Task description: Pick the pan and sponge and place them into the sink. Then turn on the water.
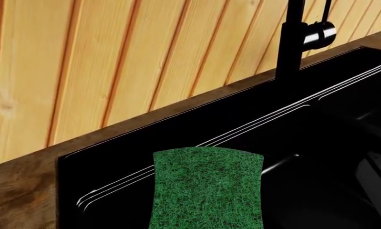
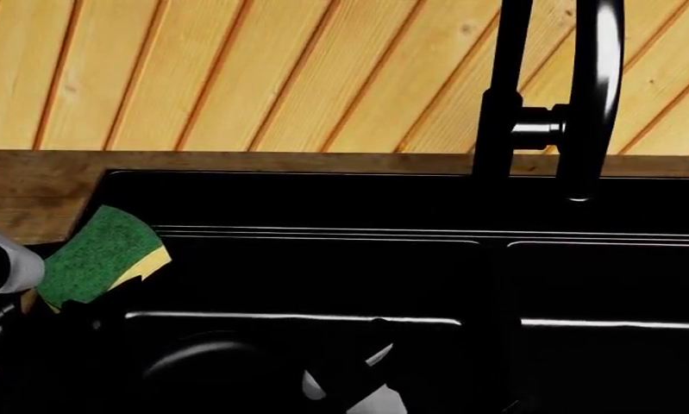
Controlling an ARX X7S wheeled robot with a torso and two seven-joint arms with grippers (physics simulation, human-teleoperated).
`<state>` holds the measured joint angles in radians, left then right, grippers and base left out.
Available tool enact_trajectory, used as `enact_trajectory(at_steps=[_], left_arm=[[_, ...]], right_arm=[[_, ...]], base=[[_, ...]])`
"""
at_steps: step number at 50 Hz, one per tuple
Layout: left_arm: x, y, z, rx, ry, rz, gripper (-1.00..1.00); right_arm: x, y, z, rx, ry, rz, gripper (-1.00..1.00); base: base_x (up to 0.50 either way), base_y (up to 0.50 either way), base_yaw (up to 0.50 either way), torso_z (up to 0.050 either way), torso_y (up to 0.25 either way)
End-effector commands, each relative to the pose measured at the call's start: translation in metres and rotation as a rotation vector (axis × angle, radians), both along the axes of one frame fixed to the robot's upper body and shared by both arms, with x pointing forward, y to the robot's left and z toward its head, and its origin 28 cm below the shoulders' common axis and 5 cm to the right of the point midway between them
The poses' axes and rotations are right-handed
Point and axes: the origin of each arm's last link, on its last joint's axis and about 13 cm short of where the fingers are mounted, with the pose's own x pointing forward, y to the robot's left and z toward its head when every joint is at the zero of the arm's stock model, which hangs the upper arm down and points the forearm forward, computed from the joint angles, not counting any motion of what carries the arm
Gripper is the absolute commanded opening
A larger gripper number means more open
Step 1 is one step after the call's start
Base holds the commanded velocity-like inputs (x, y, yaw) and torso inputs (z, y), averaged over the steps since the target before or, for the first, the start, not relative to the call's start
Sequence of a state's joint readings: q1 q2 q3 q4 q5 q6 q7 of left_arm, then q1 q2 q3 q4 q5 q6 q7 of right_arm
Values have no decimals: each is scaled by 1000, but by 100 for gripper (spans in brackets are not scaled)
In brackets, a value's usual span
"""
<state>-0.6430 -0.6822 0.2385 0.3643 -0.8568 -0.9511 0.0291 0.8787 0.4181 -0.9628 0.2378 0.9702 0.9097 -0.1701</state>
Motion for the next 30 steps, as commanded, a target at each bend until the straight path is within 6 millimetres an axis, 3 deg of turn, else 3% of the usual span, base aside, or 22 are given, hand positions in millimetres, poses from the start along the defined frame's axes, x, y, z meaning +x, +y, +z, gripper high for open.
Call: enact_trajectory(at_steps=[1, 2, 17, 22, 23, 24, 30], left_arm=[[2, -4, -2, -9, 5, 6, -100], [2, -5, -2, -9, 5, 8, -100], [3, -6, 1, -7, 1, 4, -100], [3, -7, 1, -4, 1, 3, -100], [3, -8, 1, -6, 2, 9, -100], [4, -8, 1, -6, 2, 8, -100], [2, -4, 2, -5, 2, 3, -100]], right_arm=[[5, 6, -2, 44, 12, 18, -100], [5, 6, -2, 42, 13, 13, 100], [-5, -1, 22, 39, -6, 15, 100], [-13, -5, 53, 41, -82, 18, 100], [-26, -19, 91, 90, -199, -54, 100], [-34, -15, 99, 86, -250, -40, 100], [-39, -18, 113, 107, -292, -53, 100]], base=[[0, 0, 0, 0, 0], [0, 0, 0, 0, 0], [0, 0, 0, 1, 0], [0, 0, 0, 0, 0], [0, 0, 0, 0, 0], [0, 0, 0, 0, 10], [0, 0, 0, 0, 0]])
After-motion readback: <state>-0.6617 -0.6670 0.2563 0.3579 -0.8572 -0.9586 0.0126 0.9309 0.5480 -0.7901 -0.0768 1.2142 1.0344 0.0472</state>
